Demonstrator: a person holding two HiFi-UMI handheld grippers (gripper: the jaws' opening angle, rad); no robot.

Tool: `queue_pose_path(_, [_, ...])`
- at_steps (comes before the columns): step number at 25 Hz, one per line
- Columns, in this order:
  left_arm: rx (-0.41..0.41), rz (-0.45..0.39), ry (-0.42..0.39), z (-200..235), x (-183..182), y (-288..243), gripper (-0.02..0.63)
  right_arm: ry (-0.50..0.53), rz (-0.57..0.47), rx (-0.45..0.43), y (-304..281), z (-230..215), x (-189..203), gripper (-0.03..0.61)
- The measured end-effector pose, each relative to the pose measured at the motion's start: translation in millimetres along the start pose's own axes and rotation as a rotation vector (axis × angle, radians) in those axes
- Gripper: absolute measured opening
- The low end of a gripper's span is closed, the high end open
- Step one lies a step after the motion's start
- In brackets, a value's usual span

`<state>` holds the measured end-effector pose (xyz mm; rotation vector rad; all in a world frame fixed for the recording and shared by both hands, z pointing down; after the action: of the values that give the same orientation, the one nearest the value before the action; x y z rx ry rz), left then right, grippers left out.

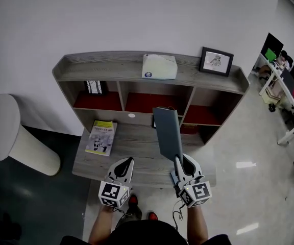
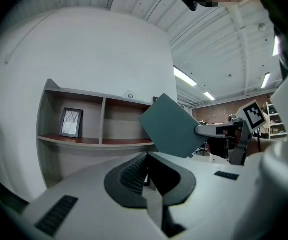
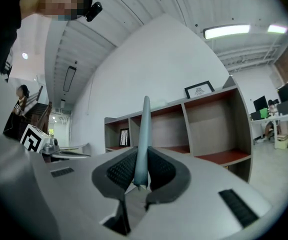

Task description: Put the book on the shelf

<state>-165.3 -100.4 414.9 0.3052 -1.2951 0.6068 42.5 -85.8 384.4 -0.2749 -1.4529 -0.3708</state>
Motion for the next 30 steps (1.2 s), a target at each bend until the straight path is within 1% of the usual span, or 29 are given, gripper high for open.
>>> queue_pose_path(3, [0.032, 0.005, 0.003, 17.7, -7.5, -16.6, 0.003, 0.084, 0.001, 0.037, -23.6, -1.0, -7.9, 0.071])
queue_pose_path(6, [0.052, 0.003, 0.011, 35.9, -15.6, -28.9, 0.003, 0.163, 0.008, 0.078, -45.9, 0.7, -24.4, 0.071])
queue_pose_path(11, [0.078, 0.002, 0.018, 61.1, -23.3, -41.8, 0.003, 0.317, 0.011, 0.111, -77.8, 1.2, -42.8, 0.071])
queue_pose_path(15, [0.101, 0.006, 0.027, 76.0, -27.3, -49.5, 0.003, 0.498, 0.027, 0.126, -98.5, 6.1, -53.9, 0.071])
queue_pose_path(19, [0.120, 0.003, 0.031, 89.0, -31.1, -54.1, 0.003, 0.691, 0.088, 0.138, -115.5, 13.7, -60.3, 0.071])
queue_pose_path(21, [0.128, 0.004, 0.031, 94.7, -32.1, -55.3, 0.003, 0.766, 0.103, 0.147, -124.4, 17.2, -63.6, 0.071])
queue_pose_path(23, [0.137, 0.009, 0.032, 99.4, -31.6, -56.1, 0.003, 0.820, 0.124, 0.168, -131.4, 19.1, -66.5, 0.071])
queue_pose_path(26, [0.146, 0.015, 0.035, 107.4, -31.8, -56.6, 0.003, 0.933, 0.150, 0.192, -142.9, 21.7, -65.3, 0.071])
queue_pose_path(30, [0.140, 0.007, 0.037, 121.8, -35.6, -56.5, 0.003, 1.105, 0.173, 0.189, -165.5, 25.7, -54.2, 0.072])
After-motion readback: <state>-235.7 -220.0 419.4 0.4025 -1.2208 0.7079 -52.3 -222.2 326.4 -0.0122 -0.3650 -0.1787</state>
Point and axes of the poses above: the fingertips, and each gripper's own axes: y backward along the fingers, z to its left, x out of its underside, the point moved 3 cm from there along y, backward along the fingers, and after that the axes turned 12 degrees about y, right-handed, at the moved point
